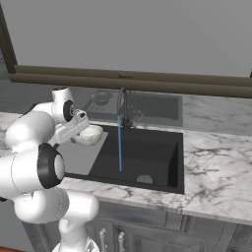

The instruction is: Rinse each bowl for a few seconds and place them down in the sink or on the counter.

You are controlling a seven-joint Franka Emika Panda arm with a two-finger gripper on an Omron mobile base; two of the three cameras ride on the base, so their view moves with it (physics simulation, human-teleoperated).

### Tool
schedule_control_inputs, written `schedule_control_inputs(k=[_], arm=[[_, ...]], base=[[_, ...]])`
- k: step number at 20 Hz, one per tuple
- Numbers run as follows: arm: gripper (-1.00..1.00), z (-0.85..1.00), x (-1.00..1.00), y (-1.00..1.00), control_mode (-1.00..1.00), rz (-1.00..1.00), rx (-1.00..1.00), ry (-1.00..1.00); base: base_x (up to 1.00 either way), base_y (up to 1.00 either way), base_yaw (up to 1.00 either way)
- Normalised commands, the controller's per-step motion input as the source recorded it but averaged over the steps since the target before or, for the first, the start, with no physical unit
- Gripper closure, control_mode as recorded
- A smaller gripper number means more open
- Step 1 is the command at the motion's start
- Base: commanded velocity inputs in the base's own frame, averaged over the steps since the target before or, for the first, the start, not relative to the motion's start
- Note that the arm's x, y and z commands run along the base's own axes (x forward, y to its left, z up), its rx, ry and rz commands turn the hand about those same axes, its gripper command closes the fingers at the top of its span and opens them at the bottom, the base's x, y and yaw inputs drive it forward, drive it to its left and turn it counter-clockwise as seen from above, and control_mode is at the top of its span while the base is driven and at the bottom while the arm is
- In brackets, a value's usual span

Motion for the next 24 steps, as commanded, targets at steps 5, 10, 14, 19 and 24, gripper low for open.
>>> schedule_control_inputs(k=[5, 10, 14, 19, 24], arm=[[1.00, -0.06, 0.22, -0.22, -1.00, -0.03, 0.00, 0.01], [1.00, -0.13, 0.20, -0.16, -1.00, -0.01, 0.00, 0.00], [1.00, -0.15, 0.23, -0.06, -1.00, -0.01, 0.00, 0.00], [1.00, -0.14, 0.27, 0.00, -1.00, 0.00, -0.02, 0.00], [1.00, -0.09, 0.26, 0.00, -1.00, 0.00, -0.05, 0.00]], base=[[0.00, 0.00, 0.00], [0.00, 0.00, 0.00], [0.00, 0.00, 0.00], [0.00, 0.00, 0.00], [0.00, 0.00, 0.00]])
